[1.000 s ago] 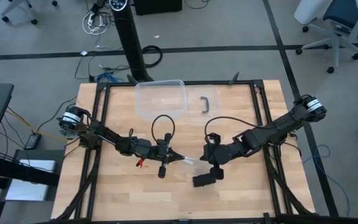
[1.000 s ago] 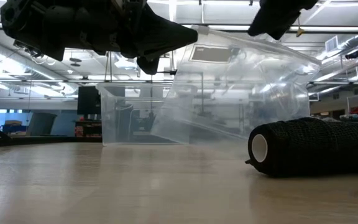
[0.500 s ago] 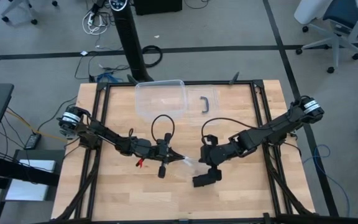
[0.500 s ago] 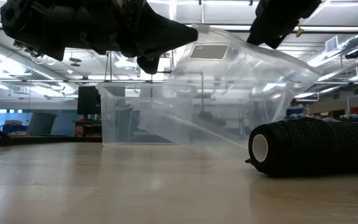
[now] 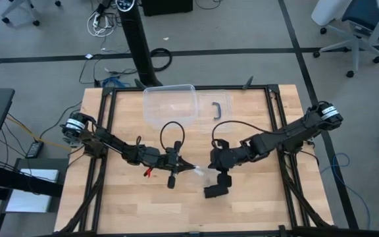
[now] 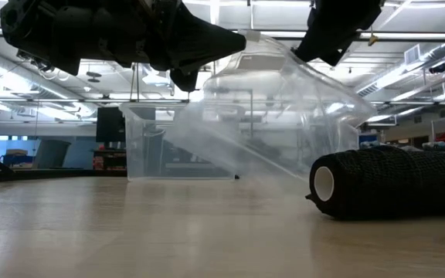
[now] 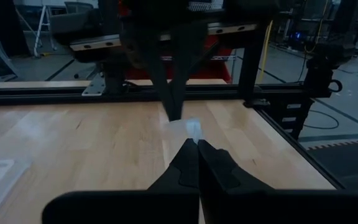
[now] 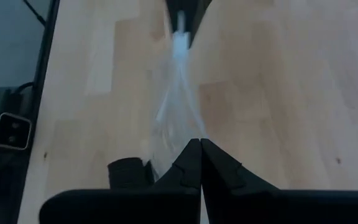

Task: Roll bandage
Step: Open the transparent zip bag

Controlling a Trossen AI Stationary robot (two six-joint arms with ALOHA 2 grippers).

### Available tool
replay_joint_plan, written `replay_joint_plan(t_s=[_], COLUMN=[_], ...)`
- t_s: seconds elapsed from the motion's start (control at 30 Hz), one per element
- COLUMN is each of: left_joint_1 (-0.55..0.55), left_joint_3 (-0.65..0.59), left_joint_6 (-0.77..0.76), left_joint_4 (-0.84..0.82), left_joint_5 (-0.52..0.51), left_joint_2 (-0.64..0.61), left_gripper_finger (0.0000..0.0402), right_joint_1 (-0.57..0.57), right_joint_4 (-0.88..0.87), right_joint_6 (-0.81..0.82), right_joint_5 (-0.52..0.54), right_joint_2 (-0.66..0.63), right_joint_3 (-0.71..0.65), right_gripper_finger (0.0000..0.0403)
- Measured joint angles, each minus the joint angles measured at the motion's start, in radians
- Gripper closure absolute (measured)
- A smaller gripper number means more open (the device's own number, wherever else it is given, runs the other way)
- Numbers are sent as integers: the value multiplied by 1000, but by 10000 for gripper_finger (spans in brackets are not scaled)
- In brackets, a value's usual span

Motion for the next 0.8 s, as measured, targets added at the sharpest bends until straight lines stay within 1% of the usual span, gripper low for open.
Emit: replay_joint_plan(t_s=[0.1,0.23,0.37,0.4,0.5,0.57,0.7,0.8], left_joint_1=[0,0,0,0,0,0,0,-1], left_joint_3=[0,0,0,0,0,0,0,0], left_joint_6=[0,0,0,0,0,0,0,0], left_joint_4=[0,0,-1,-1,-1,-1,-1,-3], left_joint_5=[0,0,0,0,0,0,0,1], left_joint_2=[0,0,0,0,0,0,0,0], left_gripper_finger=[402,402,402,402,402,402,402,402], right_joint_1=[-13,-25,-25,-24,-23,-32,-44,-47], right_joint_4=[0,13,66,76,86,87,90,95], right_joint_6=[-7,-34,-65,-69,-77,-83,-81,-79], right_joint_5=[-16,-74,-127,-127,-72,-61,-94,-150], right_joint_2=[0,0,0,0,0,0,12,38], right_joint_3=[0,0,0,0,0,0,0,1], right_gripper_finger=[403,403,403,403,403,403,403,403])
